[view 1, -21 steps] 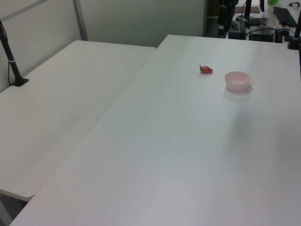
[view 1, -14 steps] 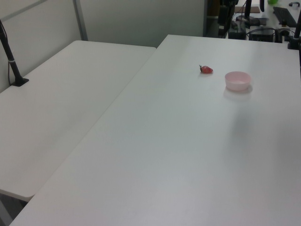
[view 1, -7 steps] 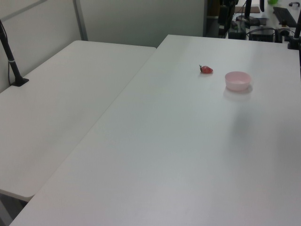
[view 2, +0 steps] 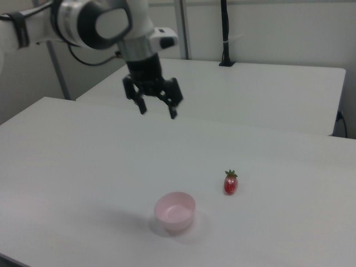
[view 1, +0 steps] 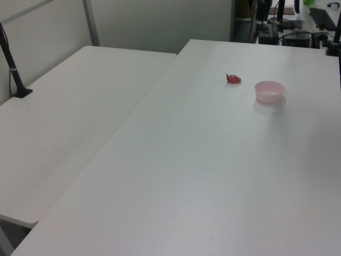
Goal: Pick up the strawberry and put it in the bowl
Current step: 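Move the open gripper down over the red strawberry and close on it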
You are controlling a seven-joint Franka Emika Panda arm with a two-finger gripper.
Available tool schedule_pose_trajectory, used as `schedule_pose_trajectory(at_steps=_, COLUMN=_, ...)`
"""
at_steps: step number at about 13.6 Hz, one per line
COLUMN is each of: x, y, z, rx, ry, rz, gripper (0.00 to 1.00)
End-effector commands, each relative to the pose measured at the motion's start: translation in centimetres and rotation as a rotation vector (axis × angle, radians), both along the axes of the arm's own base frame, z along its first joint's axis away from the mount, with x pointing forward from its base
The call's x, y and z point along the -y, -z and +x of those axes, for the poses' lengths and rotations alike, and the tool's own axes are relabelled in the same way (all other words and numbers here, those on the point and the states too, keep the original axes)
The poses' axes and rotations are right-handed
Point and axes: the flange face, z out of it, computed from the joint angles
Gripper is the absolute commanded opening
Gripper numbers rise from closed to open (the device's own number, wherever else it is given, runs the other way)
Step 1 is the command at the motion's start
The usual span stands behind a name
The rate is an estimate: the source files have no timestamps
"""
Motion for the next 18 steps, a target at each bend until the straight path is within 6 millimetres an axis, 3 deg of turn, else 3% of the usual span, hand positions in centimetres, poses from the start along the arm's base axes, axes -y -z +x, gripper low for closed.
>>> schedule_pose_trajectory(at_steps=1, x=5.9, y=7.3, z=2.1, rx=0.005, ry=0.025, rz=-0.042, gripper=1.0)
schedule_pose_trajectory(at_steps=2, x=7.8, y=10.7, z=3.3, rx=0.05, ry=0.03, rz=-0.062, gripper=1.0)
schedule_pose_trajectory(at_steps=7, x=9.4, y=22.6, z=6.4, rx=0.093, ry=-0.125, rz=-0.117, gripper=1.0)
schedule_pose_trajectory(at_steps=13, x=10.2, y=26.4, z=8.0, rx=0.234, ry=-0.005, rz=-0.056, gripper=0.99)
schedule_pose_trajectory(at_steps=16, x=10.7, y=28.3, z=8.5, rx=0.284, ry=0.074, rz=-0.014, gripper=0.87)
schedule_pose_trajectory(at_steps=18, x=10.8, y=28.5, z=8.6, rx=0.308, ry=0.083, rz=-0.021, gripper=0.79)
